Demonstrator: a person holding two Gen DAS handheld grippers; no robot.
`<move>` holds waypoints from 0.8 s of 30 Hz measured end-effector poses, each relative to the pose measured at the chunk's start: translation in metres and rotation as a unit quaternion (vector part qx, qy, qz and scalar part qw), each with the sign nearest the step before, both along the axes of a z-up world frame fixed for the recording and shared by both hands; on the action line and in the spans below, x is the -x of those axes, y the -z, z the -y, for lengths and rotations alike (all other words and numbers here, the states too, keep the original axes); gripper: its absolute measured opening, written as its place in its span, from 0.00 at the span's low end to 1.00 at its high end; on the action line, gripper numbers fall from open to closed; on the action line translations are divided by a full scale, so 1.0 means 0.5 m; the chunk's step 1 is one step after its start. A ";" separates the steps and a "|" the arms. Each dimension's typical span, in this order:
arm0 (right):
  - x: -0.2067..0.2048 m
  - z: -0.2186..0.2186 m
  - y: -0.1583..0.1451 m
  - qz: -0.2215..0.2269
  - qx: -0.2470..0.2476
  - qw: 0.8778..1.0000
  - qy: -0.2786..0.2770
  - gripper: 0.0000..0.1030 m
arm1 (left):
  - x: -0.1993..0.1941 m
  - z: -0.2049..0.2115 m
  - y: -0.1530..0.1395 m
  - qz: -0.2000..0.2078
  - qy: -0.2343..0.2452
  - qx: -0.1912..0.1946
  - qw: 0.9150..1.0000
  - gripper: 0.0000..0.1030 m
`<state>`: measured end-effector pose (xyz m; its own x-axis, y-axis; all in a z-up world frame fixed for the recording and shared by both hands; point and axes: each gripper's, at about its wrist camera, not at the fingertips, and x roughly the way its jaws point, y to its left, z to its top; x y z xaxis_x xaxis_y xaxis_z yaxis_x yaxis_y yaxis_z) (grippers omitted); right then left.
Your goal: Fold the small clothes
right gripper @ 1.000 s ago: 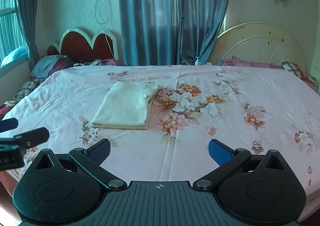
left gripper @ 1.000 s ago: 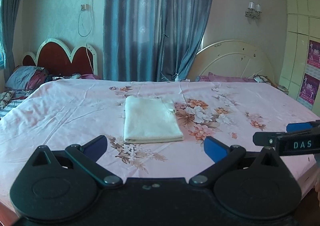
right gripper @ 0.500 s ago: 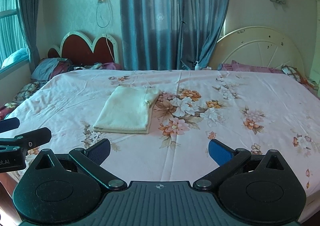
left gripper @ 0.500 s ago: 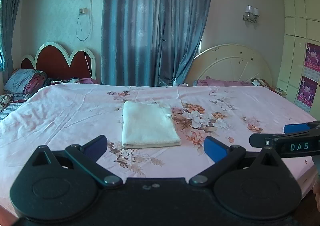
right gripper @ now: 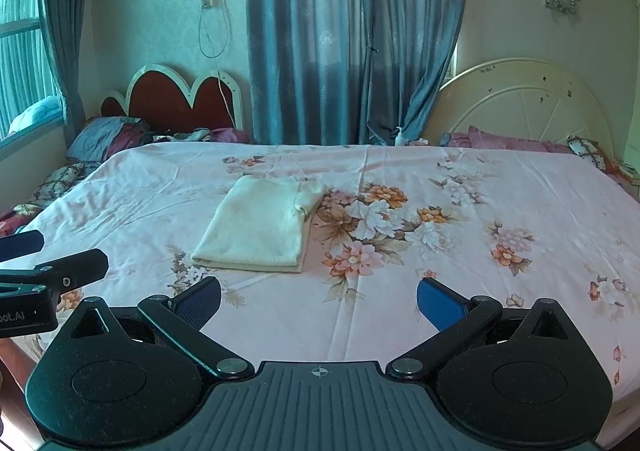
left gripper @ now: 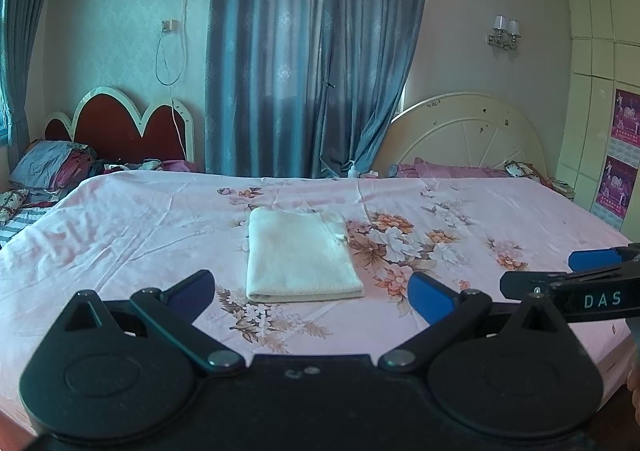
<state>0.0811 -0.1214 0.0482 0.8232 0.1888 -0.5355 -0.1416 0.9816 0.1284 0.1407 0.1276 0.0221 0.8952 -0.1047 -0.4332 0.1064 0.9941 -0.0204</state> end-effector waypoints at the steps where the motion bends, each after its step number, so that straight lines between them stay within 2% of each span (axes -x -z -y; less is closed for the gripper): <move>1: 0.000 0.000 0.000 0.000 -0.001 1.000 0.000 1.00 | 0.000 0.000 0.000 0.000 0.000 -0.001 1.000 0.99; 24: 0.003 0.000 -0.004 0.003 0.001 1.000 -0.006 1.00 | -0.002 0.003 -0.007 0.003 0.000 -0.001 1.000 0.99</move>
<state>0.0797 -0.1214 0.0500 0.8247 0.1974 -0.5301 -0.1534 0.9801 0.1263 0.1418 0.1260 0.0258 0.8981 -0.1040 -0.4274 0.1068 0.9941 -0.0174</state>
